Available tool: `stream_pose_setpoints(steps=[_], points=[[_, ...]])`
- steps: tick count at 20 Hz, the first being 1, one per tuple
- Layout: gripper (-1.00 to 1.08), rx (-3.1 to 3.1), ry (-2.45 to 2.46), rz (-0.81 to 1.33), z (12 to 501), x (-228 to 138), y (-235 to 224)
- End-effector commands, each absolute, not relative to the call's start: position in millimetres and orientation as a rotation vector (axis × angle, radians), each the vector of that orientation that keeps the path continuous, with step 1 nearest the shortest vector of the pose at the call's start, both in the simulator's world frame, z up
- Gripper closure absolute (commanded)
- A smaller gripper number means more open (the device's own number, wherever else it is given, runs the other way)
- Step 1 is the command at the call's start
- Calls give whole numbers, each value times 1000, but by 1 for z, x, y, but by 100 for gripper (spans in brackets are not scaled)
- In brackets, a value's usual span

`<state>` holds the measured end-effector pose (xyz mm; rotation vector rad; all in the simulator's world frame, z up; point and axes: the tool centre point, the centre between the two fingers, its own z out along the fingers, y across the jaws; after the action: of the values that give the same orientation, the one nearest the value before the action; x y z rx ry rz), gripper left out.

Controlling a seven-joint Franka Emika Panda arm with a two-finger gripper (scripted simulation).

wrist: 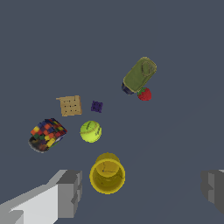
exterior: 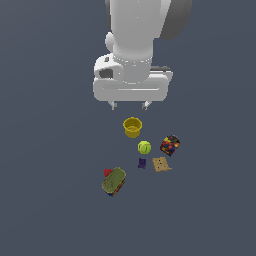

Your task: Pick up a designated object from a clutter of objects.

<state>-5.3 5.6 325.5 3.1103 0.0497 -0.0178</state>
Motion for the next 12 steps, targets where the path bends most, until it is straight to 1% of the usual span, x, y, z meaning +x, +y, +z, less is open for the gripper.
stream_pose_setpoints(steps=[1,12], points=[[-92,3110,50,-18,326,-5,6],[-92,3104,84,-6,332,0,-7]])
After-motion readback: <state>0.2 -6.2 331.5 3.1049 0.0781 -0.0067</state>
